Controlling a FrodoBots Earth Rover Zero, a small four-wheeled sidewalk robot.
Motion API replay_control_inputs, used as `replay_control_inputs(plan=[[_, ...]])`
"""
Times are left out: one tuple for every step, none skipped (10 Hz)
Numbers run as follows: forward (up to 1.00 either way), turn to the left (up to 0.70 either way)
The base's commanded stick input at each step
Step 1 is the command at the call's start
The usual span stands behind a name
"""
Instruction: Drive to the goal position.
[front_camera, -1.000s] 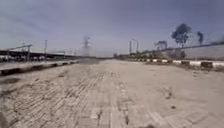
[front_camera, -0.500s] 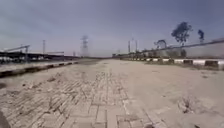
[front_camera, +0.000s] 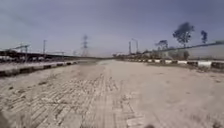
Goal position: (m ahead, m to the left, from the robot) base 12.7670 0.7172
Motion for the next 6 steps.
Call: replay_control_inputs(plan=[[1.00, 0.00], [1.00, 0.00], [1.00, 0.00], [1.00, 0.00], [1.00, 0.00], [1.00, 0.00]])
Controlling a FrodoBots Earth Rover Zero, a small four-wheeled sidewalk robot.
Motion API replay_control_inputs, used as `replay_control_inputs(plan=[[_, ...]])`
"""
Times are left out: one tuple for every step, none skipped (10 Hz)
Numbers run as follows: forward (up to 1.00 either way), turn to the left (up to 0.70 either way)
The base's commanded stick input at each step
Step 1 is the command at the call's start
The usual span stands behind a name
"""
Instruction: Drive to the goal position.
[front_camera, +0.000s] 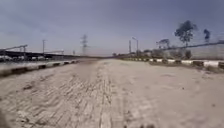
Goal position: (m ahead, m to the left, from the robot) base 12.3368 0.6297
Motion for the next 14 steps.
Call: replay_control_inputs(plan=[[1.00, 0.00], [1.00, 0.00], [1.00, 0.00], [1.00, 0.00], [1.00, 0.00], [1.00, 0.00], [1.00, 0.00], [1.00, 0.00], [1.00, 0.00], [1.00, 0.00], [1.00, 0.00], [1.00, 0.00], [1.00, 0.00], [1.00, 0.00]])
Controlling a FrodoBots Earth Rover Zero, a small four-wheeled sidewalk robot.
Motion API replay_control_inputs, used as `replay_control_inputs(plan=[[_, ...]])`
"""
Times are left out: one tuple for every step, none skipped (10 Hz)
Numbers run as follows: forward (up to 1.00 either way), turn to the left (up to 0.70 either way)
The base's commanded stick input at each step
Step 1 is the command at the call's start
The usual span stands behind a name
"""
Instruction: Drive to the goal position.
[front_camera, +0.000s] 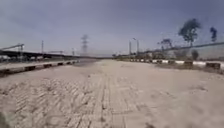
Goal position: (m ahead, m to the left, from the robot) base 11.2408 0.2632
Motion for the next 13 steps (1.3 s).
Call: replay_control_inputs(plan=[[1.00, 0.00], [1.00, 0.00], [1.00, -0.06], [1.00, -0.11], [1.00, -0.13], [1.00, -0.07], [1.00, 0.00], [1.00, 0.00], [1.00, 0.00], [1.00, 0.00], [1.00, 0.00], [1.00, 0.00], [1.00, 0.00]])
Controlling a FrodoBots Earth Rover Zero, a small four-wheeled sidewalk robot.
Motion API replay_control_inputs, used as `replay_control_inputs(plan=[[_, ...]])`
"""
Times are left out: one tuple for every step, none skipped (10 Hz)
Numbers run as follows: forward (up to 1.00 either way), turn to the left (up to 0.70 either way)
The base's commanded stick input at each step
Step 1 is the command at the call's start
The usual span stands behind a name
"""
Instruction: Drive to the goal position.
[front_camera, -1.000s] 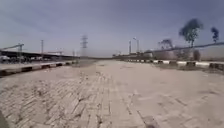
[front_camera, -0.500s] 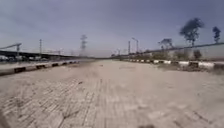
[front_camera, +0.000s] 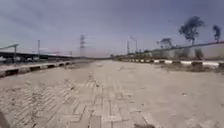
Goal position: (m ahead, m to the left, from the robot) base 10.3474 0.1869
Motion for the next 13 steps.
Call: replay_control_inputs(plan=[[1.00, 0.00], [1.00, 0.00], [1.00, 0.00], [1.00, 0.00], [1.00, 0.00], [1.00, 0.00], [1.00, 0.00], [1.00, 0.00], [1.00, 0.00], [1.00, 0.00], [1.00, 0.00], [1.00, 0.00], [1.00, 0.00]])
